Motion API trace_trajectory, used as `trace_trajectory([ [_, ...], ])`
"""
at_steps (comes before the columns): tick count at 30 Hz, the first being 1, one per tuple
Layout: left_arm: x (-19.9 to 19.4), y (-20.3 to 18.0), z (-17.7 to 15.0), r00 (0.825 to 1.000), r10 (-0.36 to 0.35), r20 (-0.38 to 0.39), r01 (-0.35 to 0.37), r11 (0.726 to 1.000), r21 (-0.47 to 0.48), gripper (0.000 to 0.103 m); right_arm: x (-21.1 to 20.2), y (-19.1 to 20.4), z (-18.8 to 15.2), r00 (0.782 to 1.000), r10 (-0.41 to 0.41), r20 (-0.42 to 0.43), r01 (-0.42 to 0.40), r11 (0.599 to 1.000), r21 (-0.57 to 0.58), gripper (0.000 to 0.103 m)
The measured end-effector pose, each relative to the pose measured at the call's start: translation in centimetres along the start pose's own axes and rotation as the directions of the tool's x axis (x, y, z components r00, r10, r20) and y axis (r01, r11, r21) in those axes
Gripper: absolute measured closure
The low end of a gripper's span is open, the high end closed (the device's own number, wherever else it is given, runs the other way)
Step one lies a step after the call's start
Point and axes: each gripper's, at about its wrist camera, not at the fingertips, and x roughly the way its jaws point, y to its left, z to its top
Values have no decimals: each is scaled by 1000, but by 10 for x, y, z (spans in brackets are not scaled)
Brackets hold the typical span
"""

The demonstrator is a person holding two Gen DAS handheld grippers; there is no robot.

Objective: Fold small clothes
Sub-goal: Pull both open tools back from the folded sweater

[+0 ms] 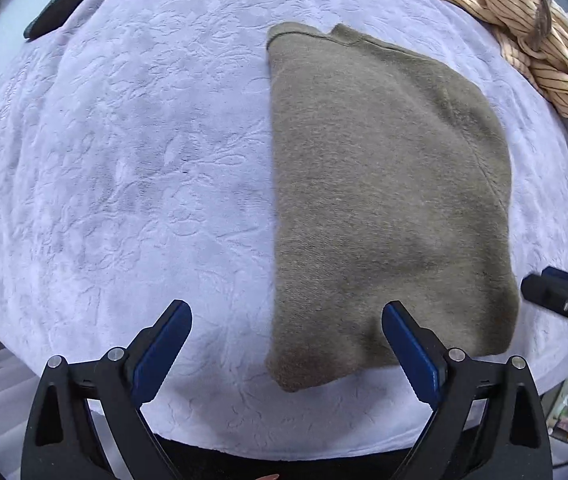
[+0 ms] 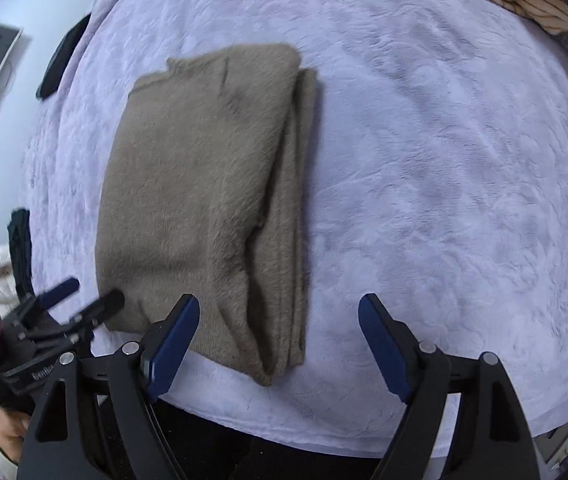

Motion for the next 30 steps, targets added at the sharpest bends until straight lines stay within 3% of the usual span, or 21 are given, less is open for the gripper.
trace_trajectory([
  [3, 15, 2, -1, 999, 50, -12, -49, 998, 36, 6, 26, 10, -8, 993, -110, -40, 107, 992, -72, 19],
  [6, 28, 13, -7, 999, -4, -53, 5, 999, 31, 6, 48, 0, -15, 982, -175, -68, 171, 983, -59, 18],
  [10, 28, 20, -12, 997, -39, -63, 41, 998, 40, 6, 51, -23, -25, 986, -146, -85, 151, 987, 58, 17],
  [12, 22, 21, -12, 998, -5, -55, 9, 997, 80, 6, 41, -26, -28, 985, -156, -73, 161, 984, 74, 17],
  [16, 8, 20, -6, 999, -17, -30, 20, 994, 111, 6, 19, -8, -31, 980, -196, -23, 197, 979, 51, 17],
  [23, -20, 19, 9, 999, -34, 12, 32, 994, 100, 6, -6, 33, -20, 981, -187, 43, 187, 982, 16, 16],
  [27, -24, 21, 5, 1000, -29, 5, 29, 996, 88, 6, -9, 45, -19, 979, -196, 50, 195, 981, 16, 0],
  [30, -27, 20, 0, 1000, -25, 7, 24, 995, 94, 6, -15, 47, -15, 978, -199, 63, 197, 980, 34, 0],
])
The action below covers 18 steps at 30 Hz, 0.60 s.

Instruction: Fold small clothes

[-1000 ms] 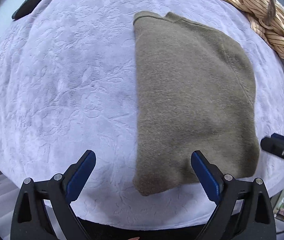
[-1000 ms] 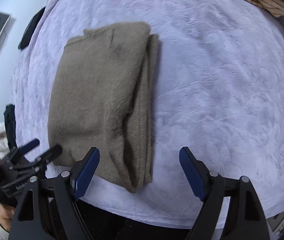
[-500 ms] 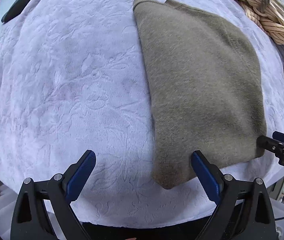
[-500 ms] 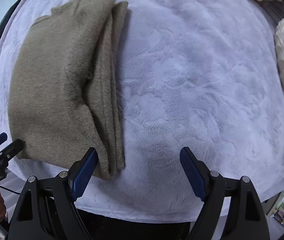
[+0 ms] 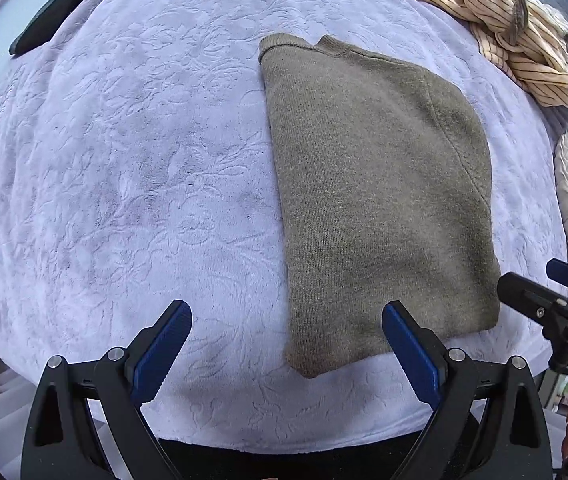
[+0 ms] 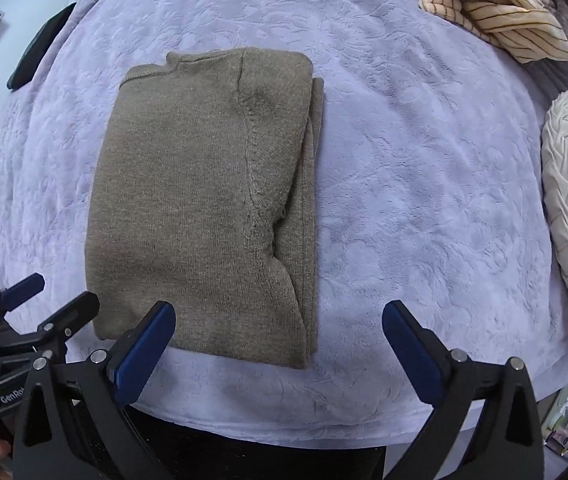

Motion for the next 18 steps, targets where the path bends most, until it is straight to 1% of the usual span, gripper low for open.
trace_trajectory([
  [4, 0, -7, -2, 1000, 6, 2, -6, 1000, 8, 6, -2, -6, 0, 1000, -7, 5, 7, 1000, 16, 0],
  [11, -7, -5, -1, 1000, 19, 16, -19, 1000, 7, 6, -5, 1, -1, 1000, -14, 10, 14, 1000, 16, 0],
  [18, -9, -2, 0, 999, 34, 8, -34, 999, 10, 6, -8, 4, -4, 1000, -23, 13, 23, 1000, 21, 0],
])
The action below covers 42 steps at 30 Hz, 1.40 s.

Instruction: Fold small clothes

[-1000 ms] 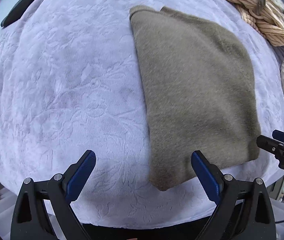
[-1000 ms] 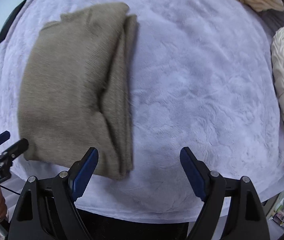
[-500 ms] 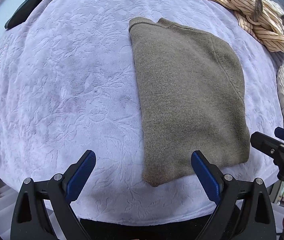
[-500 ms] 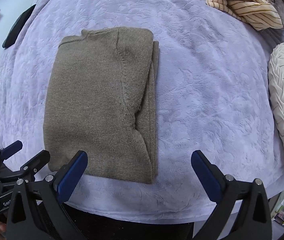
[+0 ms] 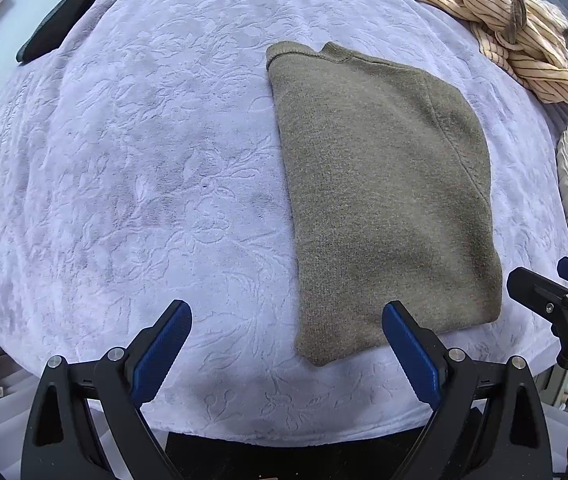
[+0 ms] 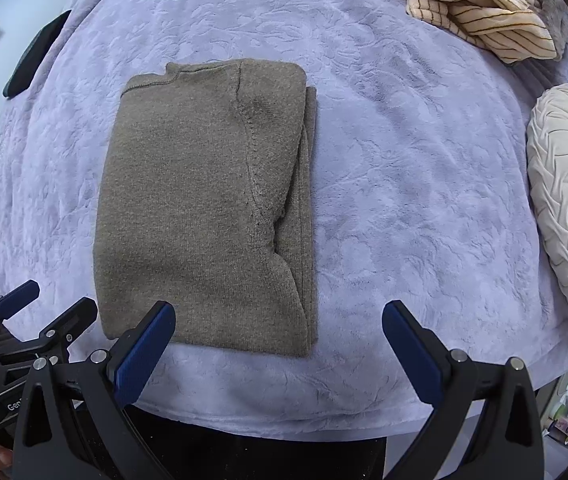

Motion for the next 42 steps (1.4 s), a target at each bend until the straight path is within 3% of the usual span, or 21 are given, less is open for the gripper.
trace_trajectory([
  [42, 5, -1, 6, 999, 27, -21, -27, 1000, 14, 6, 4, 6, 7, 1000, -5, -13, 5, 1000, -15, 0],
])
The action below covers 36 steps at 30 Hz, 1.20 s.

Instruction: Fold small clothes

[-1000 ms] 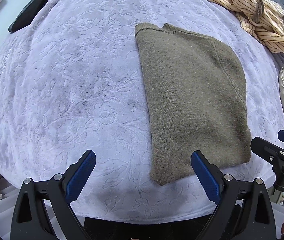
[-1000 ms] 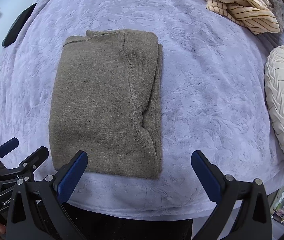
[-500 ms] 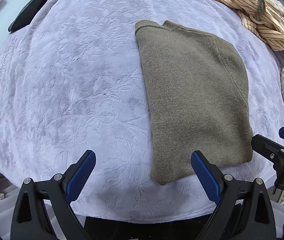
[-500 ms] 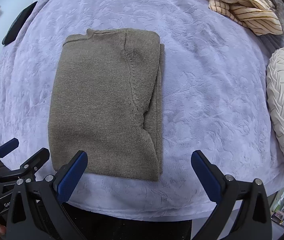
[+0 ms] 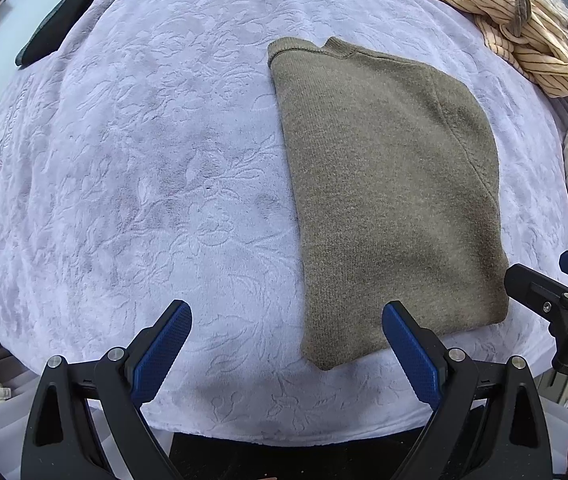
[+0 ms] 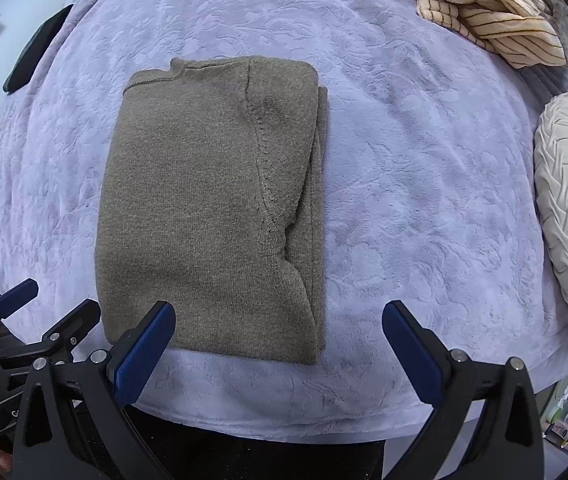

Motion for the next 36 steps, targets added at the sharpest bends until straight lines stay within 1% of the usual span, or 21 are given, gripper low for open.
trace_trajectory([
  [17, 2, 1, 1, 1000, 7, -6, -7, 1000, 3, 6, 2, 0, 2, 1000, 4, -6, -4, 1000, -1, 0],
  [24, 1, 1, 3, 1000, 20, 8, -20, 1000, 11, 6, 2, 1, 3, 1000, 1, -5, -1, 1000, -3, 0],
  [28, 0, 1, 4, 1000, 8, 18, -9, 1000, 7, 6, 2, 0, 4, 1000, 1, -5, -1, 1000, -5, 0],
  [36, 1, 2, 6, 1000, 17, 26, -17, 1000, 0, 6, 2, 0, 6, 1000, 0, -6, 0, 1000, -13, 0],
])
